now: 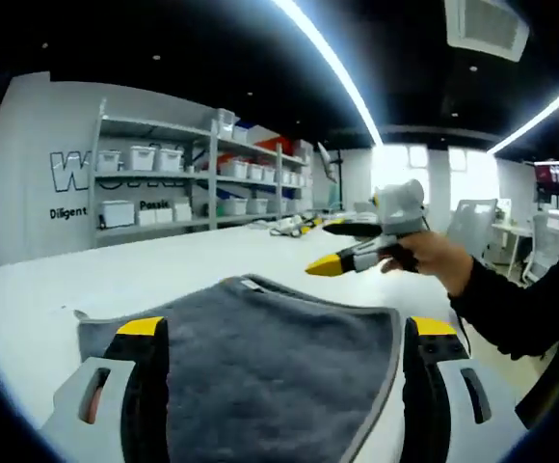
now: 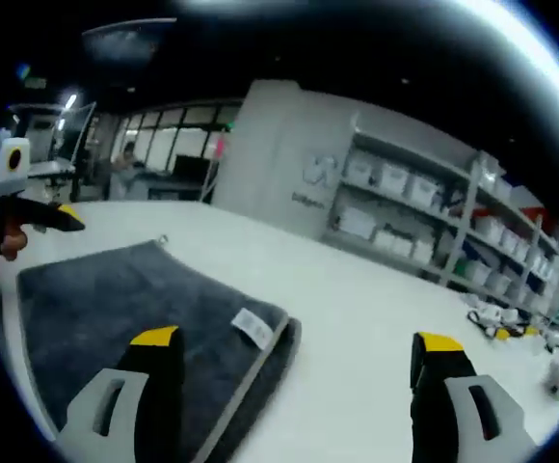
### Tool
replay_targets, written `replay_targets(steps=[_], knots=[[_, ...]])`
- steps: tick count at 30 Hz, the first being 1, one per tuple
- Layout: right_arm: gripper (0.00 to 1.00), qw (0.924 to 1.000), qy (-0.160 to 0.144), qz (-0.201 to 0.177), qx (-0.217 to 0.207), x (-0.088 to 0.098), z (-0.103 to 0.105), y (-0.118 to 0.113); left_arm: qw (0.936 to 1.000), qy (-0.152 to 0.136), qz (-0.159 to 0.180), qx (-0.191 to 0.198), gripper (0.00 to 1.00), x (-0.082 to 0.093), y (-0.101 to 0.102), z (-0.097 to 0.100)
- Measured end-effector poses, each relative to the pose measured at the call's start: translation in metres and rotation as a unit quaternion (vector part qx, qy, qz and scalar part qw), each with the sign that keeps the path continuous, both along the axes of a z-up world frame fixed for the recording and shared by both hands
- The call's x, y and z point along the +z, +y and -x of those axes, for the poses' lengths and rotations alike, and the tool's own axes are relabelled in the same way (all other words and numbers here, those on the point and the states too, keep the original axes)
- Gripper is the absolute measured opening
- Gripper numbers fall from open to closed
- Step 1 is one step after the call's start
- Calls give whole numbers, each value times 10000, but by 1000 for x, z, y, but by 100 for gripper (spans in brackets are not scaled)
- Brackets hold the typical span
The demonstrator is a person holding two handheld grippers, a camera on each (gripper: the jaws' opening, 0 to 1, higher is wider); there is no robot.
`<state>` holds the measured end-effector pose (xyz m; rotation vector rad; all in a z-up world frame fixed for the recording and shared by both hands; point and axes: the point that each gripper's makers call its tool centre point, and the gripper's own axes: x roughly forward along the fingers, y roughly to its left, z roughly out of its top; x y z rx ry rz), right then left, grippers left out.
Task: Open the folded towel by lifting each exposed corner and separating the folded layers until the towel lies flat within the target outline without major curled edges
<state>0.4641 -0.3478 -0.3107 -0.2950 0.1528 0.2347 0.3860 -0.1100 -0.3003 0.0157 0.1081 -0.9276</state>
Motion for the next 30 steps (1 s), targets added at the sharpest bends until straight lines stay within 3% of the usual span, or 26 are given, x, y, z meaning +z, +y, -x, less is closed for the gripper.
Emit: replay_targets(steps=[4, 10, 14, 21, 26, 30], knots=[[99, 9999, -29, 1, 112, 0, 14, 17, 9990, -101, 171, 394, 100, 13, 45, -2], [99, 9997, -191, 14, 122, 11, 40, 31, 9944, -478, -210, 917, 100, 18, 97, 0], [99, 9997, -237, 59, 37, 7, 59, 35, 9919, -503, -10, 1167, 100, 25, 129, 2], [99, 9988, -329, 128, -334, 2, 90, 22, 9886, -552, 135, 1397, 100, 29, 157, 9], [99, 9987, -341, -140, -350, 0, 93, 22, 9869, -512, 164, 1524, 99, 26, 175, 9], [99, 9983, -368, 59, -438, -3, 92, 24, 9857, -444, 254, 1605, 95, 24, 187, 9]])
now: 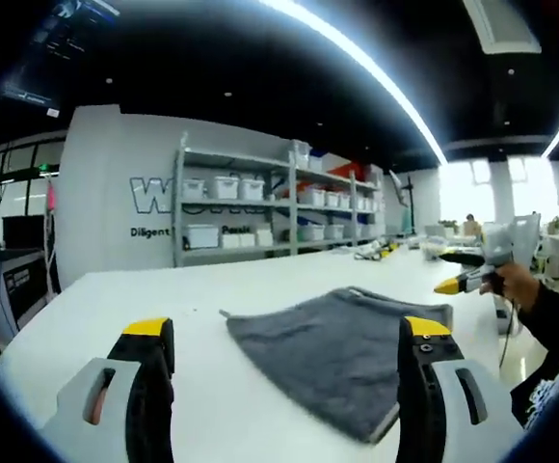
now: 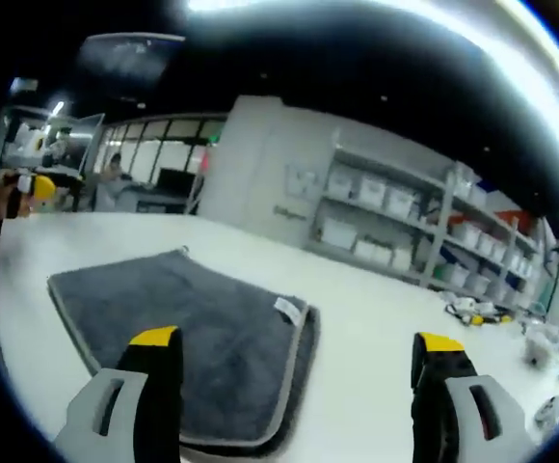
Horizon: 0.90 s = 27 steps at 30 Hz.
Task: Open the folded towel by lifting each exposed corner and separating the folded layers until the towel lies flat within the target outline without major curled edges
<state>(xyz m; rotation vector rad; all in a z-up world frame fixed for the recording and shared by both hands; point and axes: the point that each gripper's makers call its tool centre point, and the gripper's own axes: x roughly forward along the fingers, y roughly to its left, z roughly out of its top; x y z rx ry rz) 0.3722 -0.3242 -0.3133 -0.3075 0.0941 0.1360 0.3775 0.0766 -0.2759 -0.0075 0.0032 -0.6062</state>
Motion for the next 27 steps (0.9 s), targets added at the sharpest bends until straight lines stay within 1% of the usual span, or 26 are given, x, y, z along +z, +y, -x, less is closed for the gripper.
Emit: replay_targets(steps=[1, 2, 5, 8, 12, 14, 16, 18, 20, 21, 22, 23, 24, 25, 26, 27], knots=[[99, 9998, -18, 173, -59, 0, 1, 1, 10000, 13, 32, 28, 96, 0, 3, -1], [99, 9998, -36, 204, -71, 0, 1, 1, 10000, 25, 58, 56, 96, 0, 5, -2], [99, 9997, -85, 190, -91, 2, 4, 3, 9999, 35, 112, 82, 96, 1, 9, -4], [99, 9998, -50, 196, -54, 0, 7, 6, 9999, -6, 85, 105, 98, 3, 11, -5], [97, 9995, -35, 301, -78, -9, 16, 10, 9998, -58, 65, 166, 100, 6, 16, -7], [96, 9994, 40, 349, -8, -17, 24, 13, 9997, -66, 33, 211, 100, 7, 20, -7], [93, 9993, 108, 352, 0, -24, 32, 12, 9996, -72, 18, 271, 100, 7, 24, -7], [88, 9993, 144, 348, 17, -28, 37, 10, 9994, -69, 60, 330, 99, 8, 29, -8], [83, 9998, 43, 191, -66, -28, 41, 7, 9993, -59, 102, 362, 99, 7, 32, -8], [79, 10000, -23, -34, -28, -27, 43, 11, 9992, -52, 121, 374, 99, 7, 32, -7], [74, 9999, 12, -154, 23, -28, 45, 15, 9992, -48, 120, 376, 99, 7, 32, -7], [71, 9991, 185, -347, 141, -34, 49, 25, 9992, -47, 93, 379, 99, 6, 31, -5], [71, 9984, 337, -414, 208, -40, 51, 31, 9992, -49, 77, 377, 99, 6, 30, -4], [71, 9980, 447, -379, 220, -44, 52, 35, 9993, -44, 70, 368, 99, 5, 30, -4], [69, 9981, 501, -334, 163, -48, 52, 35, 9993, -38, 76, 361, 99, 5, 29, -3], [66, 9978, 539, -383, -6, -51, 52, 31, 9993, -46, 88, 366, 99, 6, 30, -3]])
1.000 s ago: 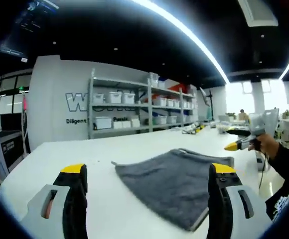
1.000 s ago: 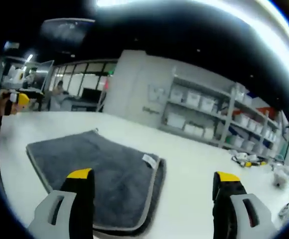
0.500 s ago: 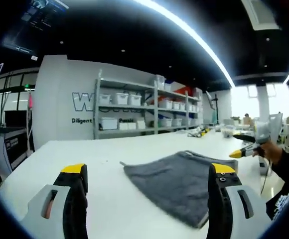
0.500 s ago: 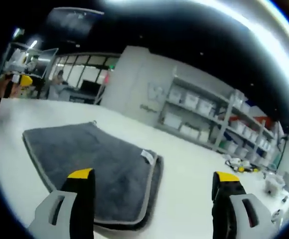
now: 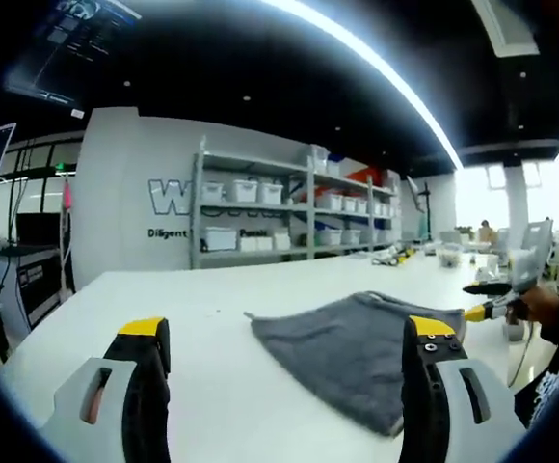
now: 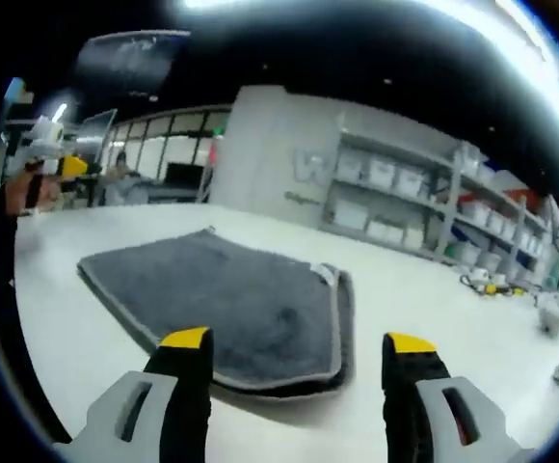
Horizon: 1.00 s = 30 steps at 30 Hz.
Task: Open the folded towel by lifting each exposed corner and separating the folded layers until the towel lies flat within the target outline without major curled edges
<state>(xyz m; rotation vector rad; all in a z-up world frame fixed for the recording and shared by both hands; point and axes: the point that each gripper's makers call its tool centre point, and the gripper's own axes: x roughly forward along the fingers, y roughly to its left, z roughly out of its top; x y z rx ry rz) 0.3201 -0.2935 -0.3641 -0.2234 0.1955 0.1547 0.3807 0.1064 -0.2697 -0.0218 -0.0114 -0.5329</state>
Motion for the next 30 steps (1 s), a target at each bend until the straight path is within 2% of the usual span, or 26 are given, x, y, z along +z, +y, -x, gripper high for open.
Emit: replay_targets(steps=[1, 2, 3, 4, 5, 9, 10, 12, 14, 23, 28, 30], knots=[[60, 9999, -10, -59, -82, 0, 0, -2, 10000, -4, 2, 2, 98, 0, 0, 0], [54, 9991, -93, -360, -220, 2, -2, -8, 10000, -13, 6, 4, 98, 1, 0, 0], [47, 9988, -79, -436, -216, 1, -2, -8, 10000, -17, 11, 3, 98, 1, 0, 0], [42, 9969, 59, -746, -232, -2, -2, -11, 10000, -21, 33, -4, 98, 1, 0, 1], [41, 9962, 90, -812, -312, -3, -3, -14, 10000, -14, 45, -9, 98, 0, 0, 1], [39, 9972, 104, -674, -308, -3, -4, -14, 10000, -4, 39, 17, 99, -2, 0, 1], [38, 9967, 239, -718, -288, -8, -7, -11, 10000, -17, -35, 65, 99, -4, 2, -1], [36, 9949, 409, -890, -231, -15, -8, -5, 10000, 1, 36, 52, 99, -4, 3, -1], [38, 9918, 593, -1103, -245, -23, -8, -1, 10000, 15, 44, 31, 99, -5, 2, -1], [36, 9893, 606, -1273, -380, -25, -7, -12, 10000, 25, 5, -8, 99, -9, 1, 0], [29, 9893, 688, -1247, -315, -31, -7, -7, 10000, 38, 4, -20, 98, -10, 0, 0], [32, 9888, 753, -1245, -329, -34, -7, -8, 10000, 36, 12, -29, 98, -9, -1, 1]])
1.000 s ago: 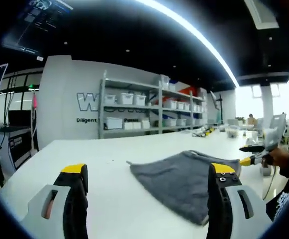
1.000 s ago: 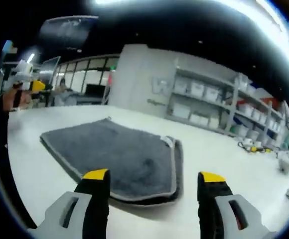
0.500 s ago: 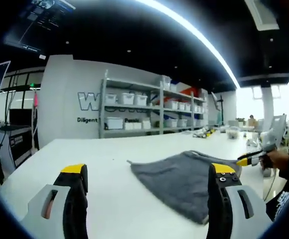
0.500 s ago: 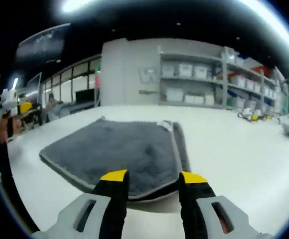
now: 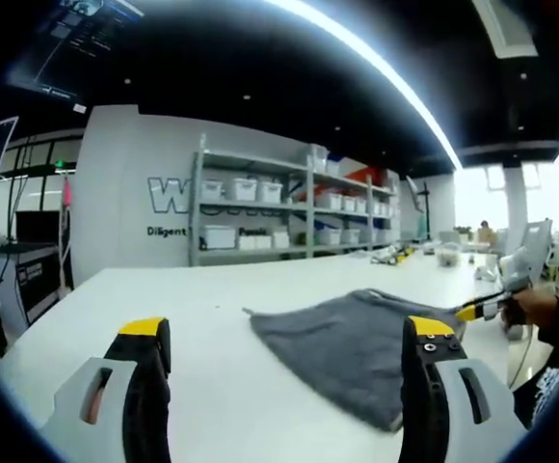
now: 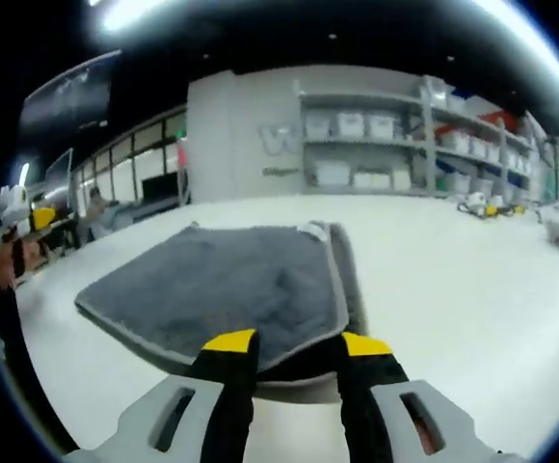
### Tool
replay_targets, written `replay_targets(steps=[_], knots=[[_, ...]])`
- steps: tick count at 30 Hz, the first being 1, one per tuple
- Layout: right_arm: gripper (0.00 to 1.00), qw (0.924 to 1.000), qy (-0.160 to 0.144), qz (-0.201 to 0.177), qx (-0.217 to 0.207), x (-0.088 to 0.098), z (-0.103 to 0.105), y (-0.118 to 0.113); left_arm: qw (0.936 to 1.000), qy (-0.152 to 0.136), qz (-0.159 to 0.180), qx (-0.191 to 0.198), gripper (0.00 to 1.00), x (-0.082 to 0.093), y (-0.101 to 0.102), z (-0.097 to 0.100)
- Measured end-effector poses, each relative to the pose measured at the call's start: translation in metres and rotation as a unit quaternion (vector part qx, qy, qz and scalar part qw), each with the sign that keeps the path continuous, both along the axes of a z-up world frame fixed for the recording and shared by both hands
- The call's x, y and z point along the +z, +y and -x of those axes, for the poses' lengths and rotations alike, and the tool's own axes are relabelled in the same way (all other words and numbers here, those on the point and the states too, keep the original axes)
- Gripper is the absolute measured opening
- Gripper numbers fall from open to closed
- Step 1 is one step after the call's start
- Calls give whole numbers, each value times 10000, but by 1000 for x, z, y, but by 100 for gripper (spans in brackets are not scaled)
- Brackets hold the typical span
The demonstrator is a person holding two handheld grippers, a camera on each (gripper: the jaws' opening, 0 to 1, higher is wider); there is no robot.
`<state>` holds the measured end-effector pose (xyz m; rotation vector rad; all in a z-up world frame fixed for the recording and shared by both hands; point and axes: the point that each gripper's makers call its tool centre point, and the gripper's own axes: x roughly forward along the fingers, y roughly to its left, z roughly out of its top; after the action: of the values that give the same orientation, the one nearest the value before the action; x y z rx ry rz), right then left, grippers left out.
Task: Open the folded towel by lifting each exposed corner and separating the folded layers until the towel lies flat within the target outline without major curled edges
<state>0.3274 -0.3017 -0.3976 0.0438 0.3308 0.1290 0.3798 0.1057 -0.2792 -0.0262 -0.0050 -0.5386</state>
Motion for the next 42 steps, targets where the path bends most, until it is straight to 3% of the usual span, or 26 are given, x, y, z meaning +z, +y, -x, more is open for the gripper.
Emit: replay_targets(steps=[2, 6, 13, 17, 22, 28, 34, 36, 37, 39, 42], knots=[[35, 9999, 84, -67, 25, -2, 0, 1, 10000, -11, 3, -17, 98, 0, 0, 0], [23, 9997, 109, -233, -19, -3, -1, -2, 10000, 4, 7, -24, 97, -1, 0, 0], [18, 9986, 106, -524, -9, -2, -6, -4, 9998, 76, 32, -156, 92, -3, -3, 2], [14, 9980, 50, -635, 3, -2, -8, -3, 9998, 161, 137, 32, 99, -5, 4, -3], [8, 9991, -18, -426, -34, -1, -8, -6, 9997, 184, 133, 24, 99, -6, 3, -3], [0, 9999, -128, -94, 22, 2, -9, -2, 10000, 84, 11, -12, 98, 4, -1, -3], [0, 9995, -249, 16, 178, 5, -11, 6, 9995, 40, -316, -20, 95, 22, -8, -22], [0, 9972, -603, -17, 451, 14, -13, 14, 9995, 124, -288, -99, 95, 26, -11, -28], [0, 9986, -420, 19, 336, 9, -12, 11, 9995, 135, -263, -134, 95, 29, -13, -31], [0, 9981, -462, 105, 382, 8, -13, 11, 9993, 136, -287, -174, 95, 34, -16, -35], [0, 9978, -486, 107, 438, 9, -14, 13, 9970, 50, -690, -361, 91, 40, -23, -40]])
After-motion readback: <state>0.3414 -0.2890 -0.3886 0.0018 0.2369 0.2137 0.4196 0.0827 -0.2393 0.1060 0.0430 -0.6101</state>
